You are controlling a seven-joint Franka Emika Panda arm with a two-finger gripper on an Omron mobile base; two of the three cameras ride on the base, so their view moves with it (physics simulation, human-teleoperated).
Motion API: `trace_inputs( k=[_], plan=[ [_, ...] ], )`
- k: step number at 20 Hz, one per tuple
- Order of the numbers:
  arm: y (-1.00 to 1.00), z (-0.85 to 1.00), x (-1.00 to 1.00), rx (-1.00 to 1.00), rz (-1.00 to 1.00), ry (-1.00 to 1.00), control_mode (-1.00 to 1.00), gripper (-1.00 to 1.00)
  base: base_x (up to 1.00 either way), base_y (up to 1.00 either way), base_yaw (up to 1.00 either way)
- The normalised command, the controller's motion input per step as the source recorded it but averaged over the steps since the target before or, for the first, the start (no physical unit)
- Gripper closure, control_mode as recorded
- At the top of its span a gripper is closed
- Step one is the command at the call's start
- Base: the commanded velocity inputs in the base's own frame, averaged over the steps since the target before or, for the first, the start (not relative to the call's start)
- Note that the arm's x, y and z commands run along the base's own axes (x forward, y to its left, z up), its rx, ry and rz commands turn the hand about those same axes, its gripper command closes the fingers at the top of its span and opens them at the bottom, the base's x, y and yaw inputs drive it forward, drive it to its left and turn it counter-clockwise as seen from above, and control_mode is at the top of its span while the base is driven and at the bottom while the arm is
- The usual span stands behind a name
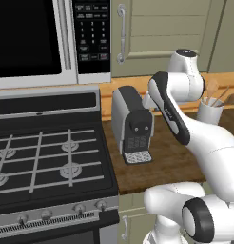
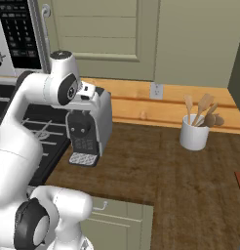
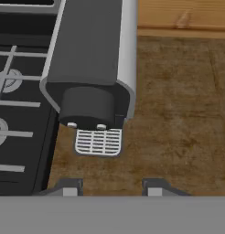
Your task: Navigate to the dishwasher.
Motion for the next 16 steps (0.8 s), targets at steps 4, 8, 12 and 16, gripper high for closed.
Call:
trace_inputs(
  k=[4,8,12,16],
  plan=[
    [0.0,0.0,-0.63,0.0,-0.05,-0.02,-1.0,-1.0,0.0,0.0,0.0],
    [-0.24,-0.01,-1.0,0.0,-0.15,-0.15,-1.0,-1.0,0.0,0.0,0.0],
    [-0.18,0.05,-1.0,0.0,-0.14,-0.09,-1.0,-1.0,0.0,0.0,0.0],
    [-0.05,0.38,-0.84,0.0,-0.08,0.0,-1.0,-1.0,0.0,0.0,0.0]
  ],
)
